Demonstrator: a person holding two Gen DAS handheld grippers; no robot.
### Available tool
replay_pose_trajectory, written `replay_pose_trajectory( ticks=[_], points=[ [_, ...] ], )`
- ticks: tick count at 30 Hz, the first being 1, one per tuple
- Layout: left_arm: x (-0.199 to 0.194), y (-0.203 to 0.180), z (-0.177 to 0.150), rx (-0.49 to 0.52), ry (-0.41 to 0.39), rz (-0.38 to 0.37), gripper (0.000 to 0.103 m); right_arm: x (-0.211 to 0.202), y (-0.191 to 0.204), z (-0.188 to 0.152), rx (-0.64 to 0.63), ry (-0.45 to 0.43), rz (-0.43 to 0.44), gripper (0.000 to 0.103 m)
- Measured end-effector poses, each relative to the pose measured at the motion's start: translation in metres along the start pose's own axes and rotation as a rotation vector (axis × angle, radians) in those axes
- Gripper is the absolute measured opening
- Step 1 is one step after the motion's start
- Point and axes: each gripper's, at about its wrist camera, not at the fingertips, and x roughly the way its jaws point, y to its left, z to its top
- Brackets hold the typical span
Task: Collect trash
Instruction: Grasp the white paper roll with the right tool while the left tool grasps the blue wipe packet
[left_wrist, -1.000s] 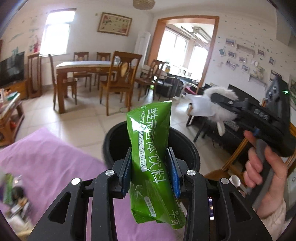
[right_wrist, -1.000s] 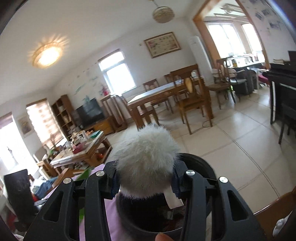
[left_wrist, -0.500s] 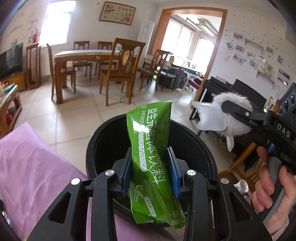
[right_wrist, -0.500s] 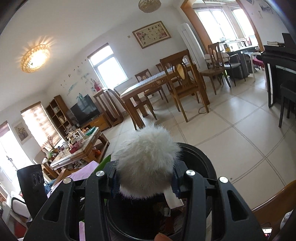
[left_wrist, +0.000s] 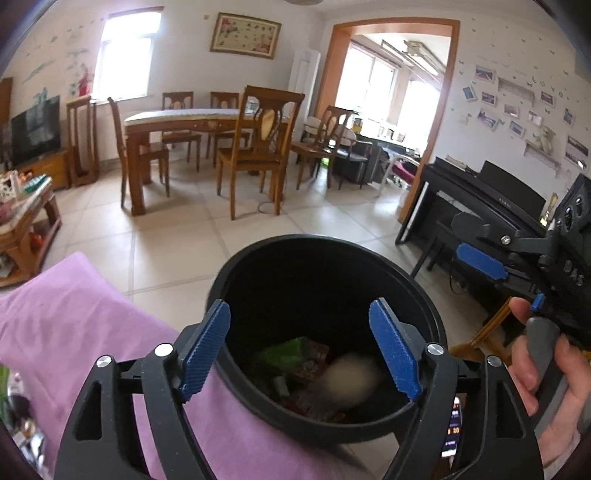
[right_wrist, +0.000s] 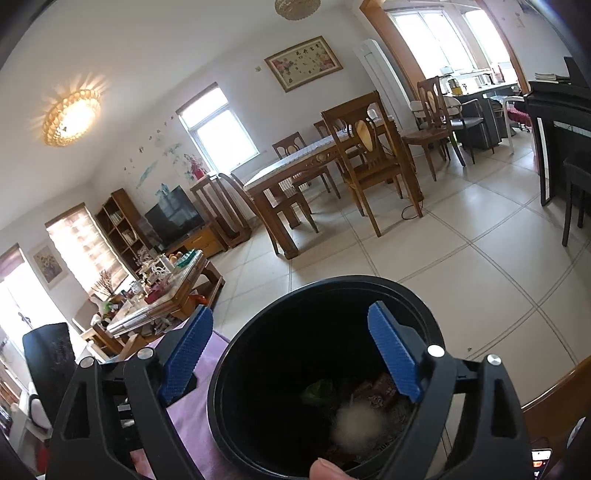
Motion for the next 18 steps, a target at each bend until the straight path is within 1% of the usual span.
replay_pose_trajectory(
  ticks=[1,5,7,9,10,11,13,15,16,17,18],
  points=[
    [-0.006,0.003,-0.001,-0.005,-0.006,0.008,0.082,0.0,0.001,0.0,-0.001,0.004,0.006,0.088],
    [-0.041,0.015,-0.011,-0.022,-0.026,0.03,0.082,0.005,0.014,-0.003,-0.037,0.016,0.013,0.088],
    [-0.059,0.028,-0.017,-0.037,-0.034,0.05,0.082,0.009,0.023,-0.006,-0.061,0.032,0.022,0.088],
    [-0.081,0.052,-0.024,-0.062,-0.043,0.088,0.083,0.015,0.035,-0.012,-0.086,0.058,0.034,0.088],
    [-0.092,0.063,-0.027,-0.075,-0.046,0.113,0.084,0.019,0.044,-0.016,-0.102,0.074,0.046,0.088],
    [-0.104,0.079,-0.03,-0.093,-0.05,0.148,0.088,0.023,0.055,-0.022,-0.123,0.093,0.061,0.088],
    [-0.127,0.112,-0.036,-0.129,-0.058,0.216,0.088,0.03,0.078,-0.035,-0.172,0.13,0.086,0.088],
    [-0.154,0.156,-0.047,-0.18,-0.061,0.306,0.088,0.037,0.1,-0.049,-0.223,0.172,0.119,0.088],
    [-0.164,0.173,-0.05,-0.199,-0.057,0.333,0.088,0.042,0.115,-0.06,-0.252,0.202,0.149,0.088],
    [-0.177,0.199,-0.059,-0.23,-0.043,0.381,0.088,0.045,0.129,-0.069,-0.276,0.229,0.175,0.088],
    [-0.184,0.215,-0.062,-0.245,-0.033,0.413,0.088,0.05,0.141,-0.078,-0.301,0.255,0.2,0.088]
  ],
)
